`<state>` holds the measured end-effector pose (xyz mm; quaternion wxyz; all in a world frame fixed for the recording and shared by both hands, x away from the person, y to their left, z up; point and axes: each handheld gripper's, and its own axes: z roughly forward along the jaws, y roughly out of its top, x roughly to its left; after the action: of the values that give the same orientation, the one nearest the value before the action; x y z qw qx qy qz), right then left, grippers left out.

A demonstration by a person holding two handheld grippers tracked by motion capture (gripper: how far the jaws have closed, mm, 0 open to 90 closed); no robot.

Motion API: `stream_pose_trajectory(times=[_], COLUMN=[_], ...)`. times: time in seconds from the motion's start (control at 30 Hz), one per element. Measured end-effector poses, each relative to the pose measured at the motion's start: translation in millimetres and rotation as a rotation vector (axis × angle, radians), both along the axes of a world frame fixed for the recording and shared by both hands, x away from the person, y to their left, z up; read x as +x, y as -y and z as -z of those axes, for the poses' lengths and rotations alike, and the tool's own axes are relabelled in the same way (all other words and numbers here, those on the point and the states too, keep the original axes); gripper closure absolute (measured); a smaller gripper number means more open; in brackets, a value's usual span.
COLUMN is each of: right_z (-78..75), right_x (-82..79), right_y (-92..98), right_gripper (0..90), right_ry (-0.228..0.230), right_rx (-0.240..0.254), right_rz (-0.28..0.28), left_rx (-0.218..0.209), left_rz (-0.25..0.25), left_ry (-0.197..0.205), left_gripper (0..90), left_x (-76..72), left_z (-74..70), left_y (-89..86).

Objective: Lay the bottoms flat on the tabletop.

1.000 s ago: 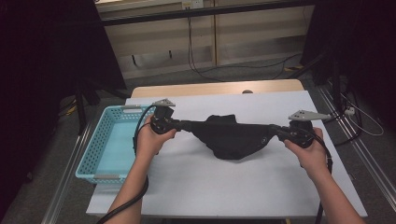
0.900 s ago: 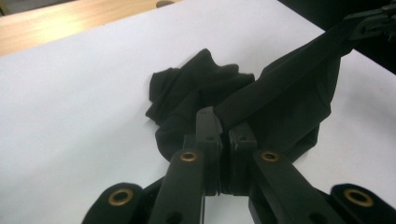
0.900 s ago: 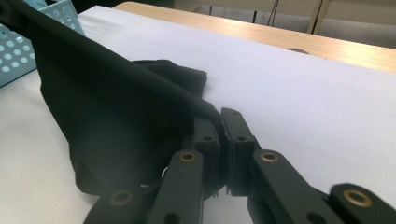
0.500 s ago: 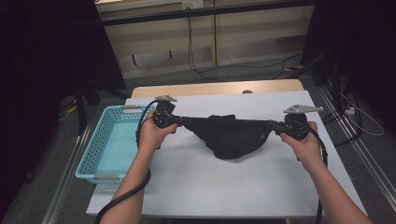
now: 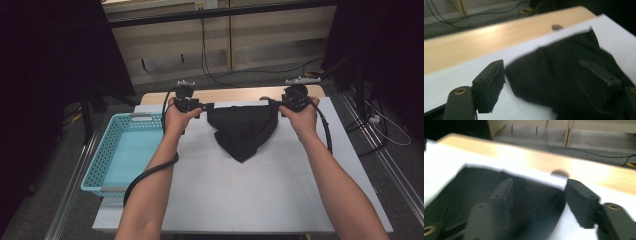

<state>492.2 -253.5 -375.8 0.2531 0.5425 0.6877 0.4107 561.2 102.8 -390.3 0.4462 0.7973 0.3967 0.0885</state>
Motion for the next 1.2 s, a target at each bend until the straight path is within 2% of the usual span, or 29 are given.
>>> stream_pose_trajectory(times=[0.07, 0.13, 0.17, 0.3, 0.43, 0.53, 0.57, 0.7, 0.8, 0.93, 1.07, 1.2], right_z=[12.9, 26.2, 33.5, 50.3, 58.7, 60.6, 61.2, 63.4, 67.3, 72.6, 74.1, 73.5], right_x=[-13.6, -29.9, -40.9, -74.4, -104.1, -119.5, -123.7, -125.9, -122.9, -120.6, -120.4, -118.7], right_y=[-4.1, -7.2, -8.9, -15.9, -26.1, -36.1, -39.5, -46.3, -50.1, -60.3, -73.2, -85.5], right_gripper=[36.7, 33.9, 32.2, 28.0, 27.6, 31.9, 34.4, 37.7, 43.2, 51.2, 64.0, 63.8], right_ry=[-0.021, -0.047, -0.067, -0.090, -0.089, -0.078, -0.070, -0.060, -0.068, -0.078, -0.083, -0.091], right_rx=[-0.034, -0.039, -0.042, -0.072, -0.070, -0.092, -0.082, -0.062, -0.057, -0.081, -0.105, -0.116], right_rz=[-0.040, -0.084, -0.101, -0.129, -0.160, -0.201, -0.214, -0.225, -0.242, -0.281, -0.355, -0.396], left_rx=[-0.002, 0.000, 0.006, 0.009, 0.031, 0.046, 0.049, 0.065, 0.086, 0.083, 0.094, 0.095], left_rz=[0.006, 0.018, 0.027, 0.057, 0.081, 0.100, 0.103, 0.125, 0.129, 0.118, 0.125, 0.121], left_ry=[-0.008, -0.005, -0.005, -0.003, 0.008, 0.021, 0.020, 0.034, 0.023, 0.039, 0.049, 0.059], left_gripper=[22.4, 21.2, 20.7, 18.6, 16.6, 15.7, 15.1, 14.4, 14.4, 13.7, 13.7, 13.8], left_x=[-11.4, -24.9, -30.1, -58.0, -83.5, -97.7, -99.6, -109.5, -108.2, -108.6, -111.4, -115.5], left_z=[12.7, 22.3, 25.0, 32.3, 35.5, 38.4, 38.9, 45.4, 47.4, 46.3, 44.6, 42.4], left_y=[-1.5, -3.0, -3.7, -7.7, -12.0, -12.8, -12.9, -13.5, -14.4, -15.5, -15.4, -16.8])
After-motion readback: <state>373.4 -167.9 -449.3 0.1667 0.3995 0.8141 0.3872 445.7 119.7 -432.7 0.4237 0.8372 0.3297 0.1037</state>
